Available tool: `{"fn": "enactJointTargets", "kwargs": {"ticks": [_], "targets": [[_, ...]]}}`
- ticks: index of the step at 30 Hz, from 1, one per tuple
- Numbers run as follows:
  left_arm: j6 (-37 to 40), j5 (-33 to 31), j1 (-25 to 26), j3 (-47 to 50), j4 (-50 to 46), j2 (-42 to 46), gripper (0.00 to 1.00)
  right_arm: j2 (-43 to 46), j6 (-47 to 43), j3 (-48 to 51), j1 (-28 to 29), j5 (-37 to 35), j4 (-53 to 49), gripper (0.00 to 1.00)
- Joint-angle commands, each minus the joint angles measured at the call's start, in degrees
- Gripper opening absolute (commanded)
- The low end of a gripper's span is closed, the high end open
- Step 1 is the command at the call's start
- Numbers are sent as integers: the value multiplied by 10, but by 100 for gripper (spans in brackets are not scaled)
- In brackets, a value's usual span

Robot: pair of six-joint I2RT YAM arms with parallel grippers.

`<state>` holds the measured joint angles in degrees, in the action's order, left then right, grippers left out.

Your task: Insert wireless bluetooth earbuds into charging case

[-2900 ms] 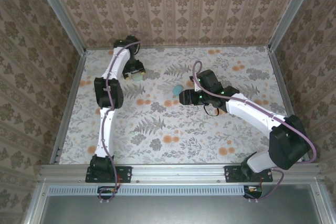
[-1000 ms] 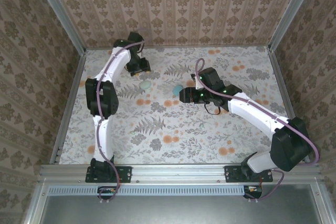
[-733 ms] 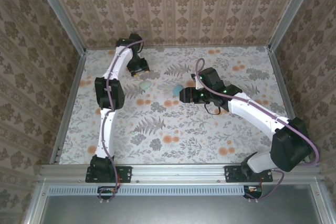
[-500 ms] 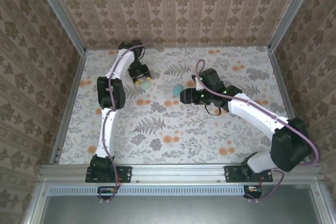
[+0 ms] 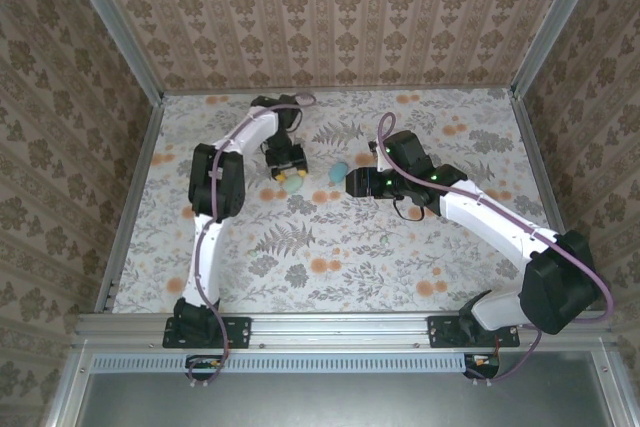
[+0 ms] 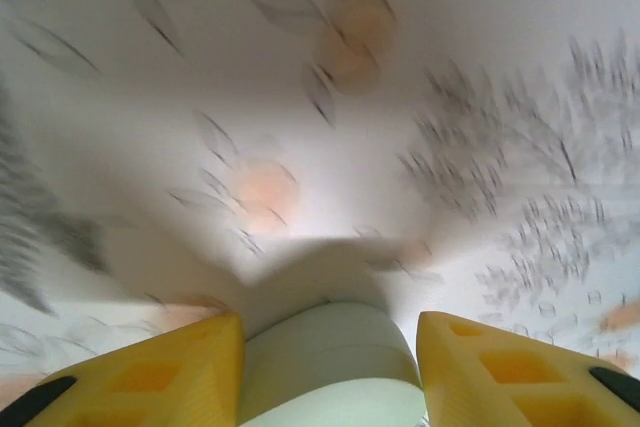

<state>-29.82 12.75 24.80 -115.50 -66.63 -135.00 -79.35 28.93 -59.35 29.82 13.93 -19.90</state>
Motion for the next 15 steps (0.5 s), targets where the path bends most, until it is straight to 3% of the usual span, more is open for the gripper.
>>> {"fn": "enactJointTargets", "kwargs": {"ticks": [1,8,11,15], "targets": [[-8,9,33,88,56,71,49,0,11,5,-3,11,-7,65],[-31,1,64,249,134,198,52,-24,37,2,4,8,-14,65],[-23,-23,53,279,136,245,56,-38,61,9,25,-17,-18,64],[-13,-3,17,340,179,286,55,-81,105,11,63,-28,-6,63]]}}
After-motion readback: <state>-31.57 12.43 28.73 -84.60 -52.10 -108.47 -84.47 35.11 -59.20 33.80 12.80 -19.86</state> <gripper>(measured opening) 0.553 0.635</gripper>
